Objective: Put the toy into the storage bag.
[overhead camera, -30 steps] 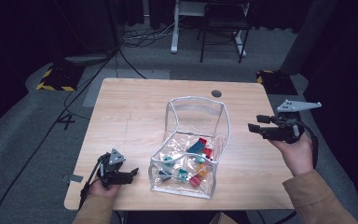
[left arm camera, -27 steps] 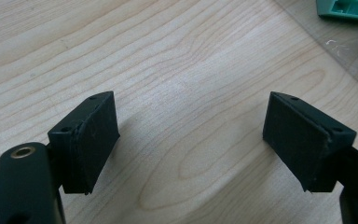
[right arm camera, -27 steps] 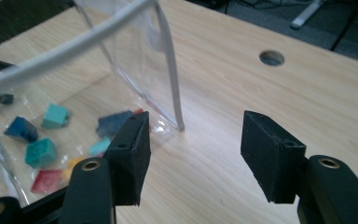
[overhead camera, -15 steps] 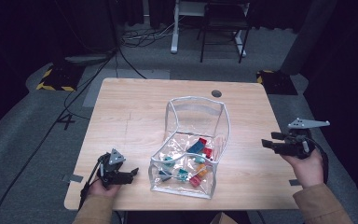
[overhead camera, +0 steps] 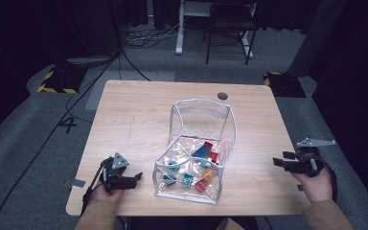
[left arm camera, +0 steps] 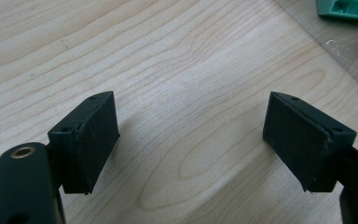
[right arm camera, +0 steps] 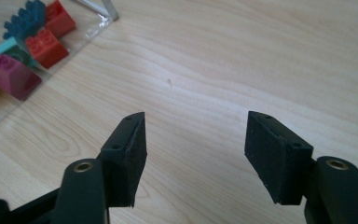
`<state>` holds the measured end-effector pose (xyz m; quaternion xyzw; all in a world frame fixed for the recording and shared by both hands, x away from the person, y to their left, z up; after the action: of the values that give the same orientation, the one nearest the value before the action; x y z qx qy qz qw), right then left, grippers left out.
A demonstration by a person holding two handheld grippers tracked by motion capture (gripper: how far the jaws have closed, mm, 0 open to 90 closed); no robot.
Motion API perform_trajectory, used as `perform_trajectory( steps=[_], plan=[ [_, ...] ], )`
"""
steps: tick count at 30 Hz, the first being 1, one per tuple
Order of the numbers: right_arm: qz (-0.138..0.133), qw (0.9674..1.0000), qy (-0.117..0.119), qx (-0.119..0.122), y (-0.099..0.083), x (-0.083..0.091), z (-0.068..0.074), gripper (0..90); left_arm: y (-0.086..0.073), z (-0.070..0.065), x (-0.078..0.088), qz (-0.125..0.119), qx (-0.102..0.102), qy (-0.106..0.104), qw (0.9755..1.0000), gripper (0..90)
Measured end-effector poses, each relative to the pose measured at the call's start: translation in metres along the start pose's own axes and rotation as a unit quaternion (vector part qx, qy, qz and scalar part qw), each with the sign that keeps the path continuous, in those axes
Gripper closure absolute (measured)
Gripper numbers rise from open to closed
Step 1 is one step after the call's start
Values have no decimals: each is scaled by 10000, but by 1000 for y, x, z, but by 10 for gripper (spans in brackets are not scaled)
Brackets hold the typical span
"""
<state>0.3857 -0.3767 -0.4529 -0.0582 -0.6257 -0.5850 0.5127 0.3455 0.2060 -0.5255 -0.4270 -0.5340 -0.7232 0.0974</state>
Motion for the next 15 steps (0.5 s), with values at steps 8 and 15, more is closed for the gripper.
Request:
perform_trajectory(
  steps=[8,15],
  plan=[
    [65,9999,-85,-65,-27,-18,-6,361,0,0,0,2,-2,-1,10000,183],
    [100,9994,-318,123,-44,-37,-7,302,0,0,0,-1,1,4,10000,183]
  ],
)
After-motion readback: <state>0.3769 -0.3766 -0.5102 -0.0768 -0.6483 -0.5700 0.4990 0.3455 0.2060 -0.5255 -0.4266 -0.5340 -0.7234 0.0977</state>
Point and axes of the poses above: each handheld gripper's, and its own axes: x roughly backward along the jaws, y roughly out of its top, z roughly to its left, the point moved 3 cm from there along -x, roughly forward along the jaws, and after that the axes turned 7 degrees about y, right-handed, at the moved point
